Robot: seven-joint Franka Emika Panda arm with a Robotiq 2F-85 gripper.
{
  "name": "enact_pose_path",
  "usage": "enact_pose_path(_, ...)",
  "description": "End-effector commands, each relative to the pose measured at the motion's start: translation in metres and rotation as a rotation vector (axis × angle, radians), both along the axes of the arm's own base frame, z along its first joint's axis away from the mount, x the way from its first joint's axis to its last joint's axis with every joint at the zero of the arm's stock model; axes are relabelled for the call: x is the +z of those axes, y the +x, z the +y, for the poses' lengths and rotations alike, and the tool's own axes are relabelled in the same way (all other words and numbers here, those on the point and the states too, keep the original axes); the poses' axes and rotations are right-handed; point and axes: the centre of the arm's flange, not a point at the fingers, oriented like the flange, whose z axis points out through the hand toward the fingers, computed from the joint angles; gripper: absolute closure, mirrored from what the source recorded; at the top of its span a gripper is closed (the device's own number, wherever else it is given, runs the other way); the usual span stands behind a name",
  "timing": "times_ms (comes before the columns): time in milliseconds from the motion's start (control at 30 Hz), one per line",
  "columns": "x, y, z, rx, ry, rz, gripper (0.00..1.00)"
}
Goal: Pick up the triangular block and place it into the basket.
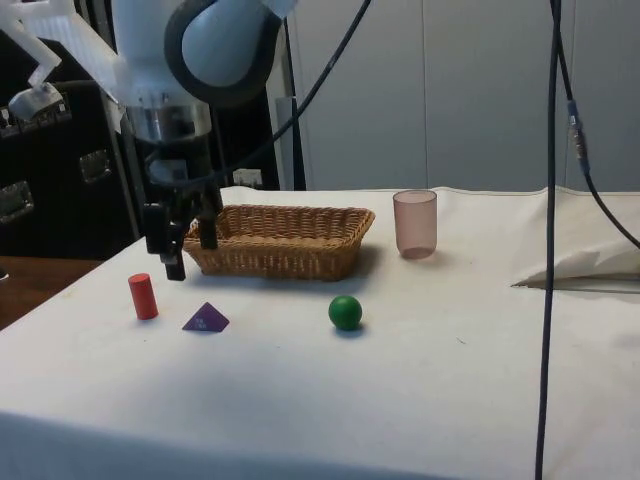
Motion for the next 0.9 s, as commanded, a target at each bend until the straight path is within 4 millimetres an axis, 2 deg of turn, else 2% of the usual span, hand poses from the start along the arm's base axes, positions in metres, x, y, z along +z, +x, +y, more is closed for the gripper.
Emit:
enact_pose_path(0,-0.004,0.003,0.000,-0.007,0.003,-0.010,0.00)
enact_pose_path(100,-0.012,0.006,0.000,-0.023,0.005,-0.020,0.00)
enact_pose_path(133,-0.008,0.003,0.000,-0.013,0.002,-0.008,0.00)
enact_pose_path(367,-0.030,0.007,-0.002,-0.050,0.007,-0.033,0.00)
enact_pose_path(867,-0.053,0.008,-0.006,-0.071,0.008,-0.040,0.00)
